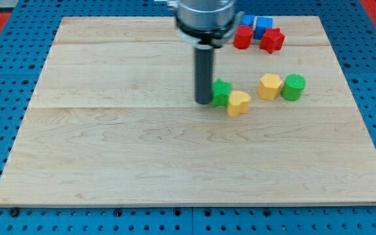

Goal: Slide the yellow heart right a bit

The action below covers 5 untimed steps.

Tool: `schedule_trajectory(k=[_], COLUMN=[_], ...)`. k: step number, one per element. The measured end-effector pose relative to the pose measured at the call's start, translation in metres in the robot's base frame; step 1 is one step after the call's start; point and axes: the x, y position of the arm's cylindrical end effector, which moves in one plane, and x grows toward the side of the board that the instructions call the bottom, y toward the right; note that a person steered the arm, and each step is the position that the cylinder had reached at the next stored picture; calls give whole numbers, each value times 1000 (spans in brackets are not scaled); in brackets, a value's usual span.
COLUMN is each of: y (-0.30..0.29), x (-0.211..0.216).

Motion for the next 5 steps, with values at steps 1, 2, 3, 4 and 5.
schedule_trajectory(k=[1,2,3,4,5], y=[28,-2,19,54,76], x=[-3,11,47,40,32])
